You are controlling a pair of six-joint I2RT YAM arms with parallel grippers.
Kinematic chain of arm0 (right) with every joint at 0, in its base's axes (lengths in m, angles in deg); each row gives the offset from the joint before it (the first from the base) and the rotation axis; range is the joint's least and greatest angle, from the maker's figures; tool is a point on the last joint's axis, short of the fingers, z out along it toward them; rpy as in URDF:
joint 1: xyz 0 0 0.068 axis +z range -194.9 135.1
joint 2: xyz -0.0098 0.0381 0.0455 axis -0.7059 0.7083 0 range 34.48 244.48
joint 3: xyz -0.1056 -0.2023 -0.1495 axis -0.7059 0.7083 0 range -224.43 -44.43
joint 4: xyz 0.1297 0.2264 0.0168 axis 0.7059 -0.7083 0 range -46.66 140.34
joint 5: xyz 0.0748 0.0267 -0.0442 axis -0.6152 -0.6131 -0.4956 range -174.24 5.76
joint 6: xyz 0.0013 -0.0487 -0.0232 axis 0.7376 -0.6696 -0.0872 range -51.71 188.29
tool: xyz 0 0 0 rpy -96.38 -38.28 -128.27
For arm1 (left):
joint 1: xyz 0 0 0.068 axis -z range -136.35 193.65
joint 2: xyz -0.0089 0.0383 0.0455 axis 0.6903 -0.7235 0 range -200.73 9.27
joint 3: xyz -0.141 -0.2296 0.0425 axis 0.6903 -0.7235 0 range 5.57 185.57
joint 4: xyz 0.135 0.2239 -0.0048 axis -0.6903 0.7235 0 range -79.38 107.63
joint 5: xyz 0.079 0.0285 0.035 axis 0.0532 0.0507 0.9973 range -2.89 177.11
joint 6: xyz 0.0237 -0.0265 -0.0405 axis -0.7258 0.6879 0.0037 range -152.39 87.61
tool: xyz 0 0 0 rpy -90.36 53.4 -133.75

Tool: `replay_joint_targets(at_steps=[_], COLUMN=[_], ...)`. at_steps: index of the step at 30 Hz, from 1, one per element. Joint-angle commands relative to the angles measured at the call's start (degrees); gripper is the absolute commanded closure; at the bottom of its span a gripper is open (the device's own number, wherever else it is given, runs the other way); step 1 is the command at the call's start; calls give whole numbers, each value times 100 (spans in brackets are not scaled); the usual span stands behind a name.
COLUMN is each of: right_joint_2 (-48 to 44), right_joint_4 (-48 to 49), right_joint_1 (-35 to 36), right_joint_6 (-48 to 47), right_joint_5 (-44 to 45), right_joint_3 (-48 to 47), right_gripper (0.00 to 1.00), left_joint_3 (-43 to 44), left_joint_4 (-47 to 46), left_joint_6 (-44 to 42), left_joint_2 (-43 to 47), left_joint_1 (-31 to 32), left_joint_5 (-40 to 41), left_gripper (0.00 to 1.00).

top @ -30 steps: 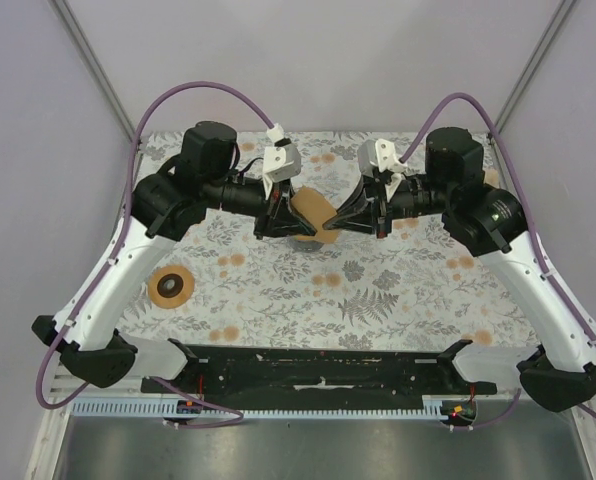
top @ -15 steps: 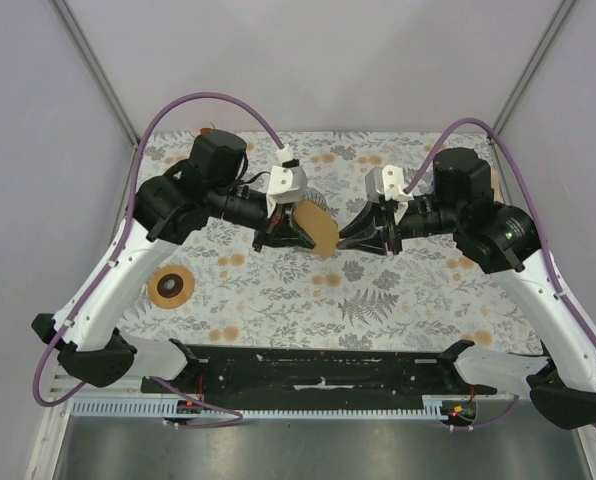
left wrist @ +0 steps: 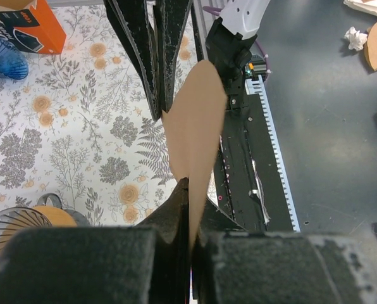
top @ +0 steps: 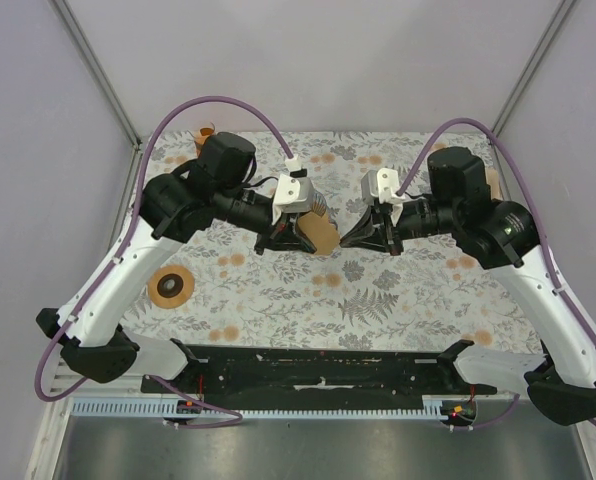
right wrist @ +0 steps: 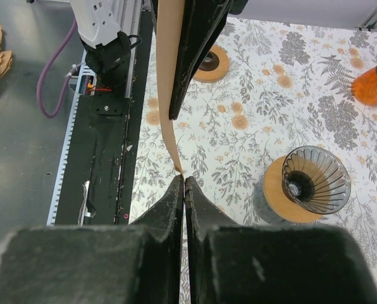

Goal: Place the coffee filter in the dripper
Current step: Adjust the coffee filter.

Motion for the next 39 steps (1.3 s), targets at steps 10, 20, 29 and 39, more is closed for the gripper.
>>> replay_joint_targets(at_steps=[10, 20, 29, 39], right_joint_2=[71, 71, 132, 115], right_joint_4=[98, 230, 247, 572], right_joint_1=[-7, -7, 1, 37], right_joint_6=[150, 256, 308, 563], right_joint_5=[-439, -746, -755, -694], right_joint_3=[-307, -184, -149, -61], right_gripper=[99, 94, 89, 87], left_joint_3=[324, 350, 421, 447], left_joint_4=[98, 27, -52, -113], left_joint_6=[-303, -250, -162, -83], left_joint_2=[-1, -54, -89, -107], left_joint_1=[112, 156, 164, 164], left_joint_5=[164, 348, 489, 507], left_gripper=[98, 98, 98, 98])
